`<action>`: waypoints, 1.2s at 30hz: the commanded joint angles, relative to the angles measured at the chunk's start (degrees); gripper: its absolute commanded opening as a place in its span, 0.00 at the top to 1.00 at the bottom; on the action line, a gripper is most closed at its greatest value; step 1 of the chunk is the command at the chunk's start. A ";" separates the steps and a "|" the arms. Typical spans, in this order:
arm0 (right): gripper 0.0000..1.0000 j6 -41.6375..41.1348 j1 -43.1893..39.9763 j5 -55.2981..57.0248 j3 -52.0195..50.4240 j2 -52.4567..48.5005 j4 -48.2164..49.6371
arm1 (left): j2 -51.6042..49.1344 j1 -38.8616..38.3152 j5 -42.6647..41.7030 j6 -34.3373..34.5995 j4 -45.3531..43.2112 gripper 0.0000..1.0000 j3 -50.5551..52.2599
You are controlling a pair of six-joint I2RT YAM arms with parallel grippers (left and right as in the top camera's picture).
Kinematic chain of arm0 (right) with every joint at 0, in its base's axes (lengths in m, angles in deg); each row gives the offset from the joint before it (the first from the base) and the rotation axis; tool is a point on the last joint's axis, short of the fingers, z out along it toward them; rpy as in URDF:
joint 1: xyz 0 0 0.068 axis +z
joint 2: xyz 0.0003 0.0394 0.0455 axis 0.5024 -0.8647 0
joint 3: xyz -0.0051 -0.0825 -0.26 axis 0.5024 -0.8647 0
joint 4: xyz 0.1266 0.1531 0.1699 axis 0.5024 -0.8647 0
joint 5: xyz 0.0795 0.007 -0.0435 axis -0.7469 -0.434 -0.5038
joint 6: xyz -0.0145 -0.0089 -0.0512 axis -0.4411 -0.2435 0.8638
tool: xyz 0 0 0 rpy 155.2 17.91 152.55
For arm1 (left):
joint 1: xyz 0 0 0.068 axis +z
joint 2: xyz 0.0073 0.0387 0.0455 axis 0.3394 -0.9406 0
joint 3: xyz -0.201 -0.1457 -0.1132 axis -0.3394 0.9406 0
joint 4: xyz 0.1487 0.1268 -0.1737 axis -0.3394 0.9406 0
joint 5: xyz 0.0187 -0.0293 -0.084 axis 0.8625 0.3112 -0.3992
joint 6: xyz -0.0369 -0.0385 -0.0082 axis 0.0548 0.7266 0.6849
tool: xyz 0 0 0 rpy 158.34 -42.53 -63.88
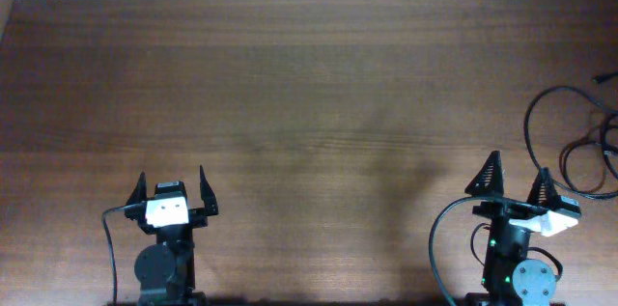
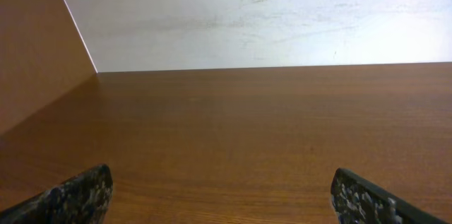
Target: Untangle cables
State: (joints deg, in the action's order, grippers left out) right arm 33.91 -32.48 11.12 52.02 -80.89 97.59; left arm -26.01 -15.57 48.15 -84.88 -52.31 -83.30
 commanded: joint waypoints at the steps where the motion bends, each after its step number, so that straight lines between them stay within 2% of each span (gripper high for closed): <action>1: 0.01 -0.81 -0.31 -4.13 -0.28 0.66 -6.01 | 0.28 0.24 0.81 0.74 0.24 0.01 0.11; 3: 0.02 1.40 -0.31 -7.80 -0.28 0.66 -10.14 | 0.28 0.24 0.81 0.74 0.24 0.01 0.11; 5: 0.01 8.02 -0.31 -11.43 -0.28 0.66 -13.97 | 0.28 0.24 0.81 0.74 0.24 0.01 0.11; 8: 0.01 13.31 -0.28 -11.10 -0.28 0.66 -13.81 | 0.28 0.24 0.81 0.74 0.24 0.01 0.11; 18: 0.01 16.22 -0.33 -9.79 -0.28 0.66 -13.79 | 0.28 0.24 0.83 0.74 0.24 0.01 0.11; 21: 0.01 20.37 -0.33 -9.81 -0.28 0.66 -13.79 | 0.28 0.24 0.83 0.74 0.24 0.01 0.11; 36: 0.01 20.83 -0.33 -10.01 -0.28 0.57 -13.81 | 0.28 0.24 0.83 0.74 0.24 0.01 0.11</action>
State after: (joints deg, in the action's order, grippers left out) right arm 54.35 -32.48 0.78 52.02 -80.69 84.21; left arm -26.01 -15.57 48.15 -84.88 -52.31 -83.30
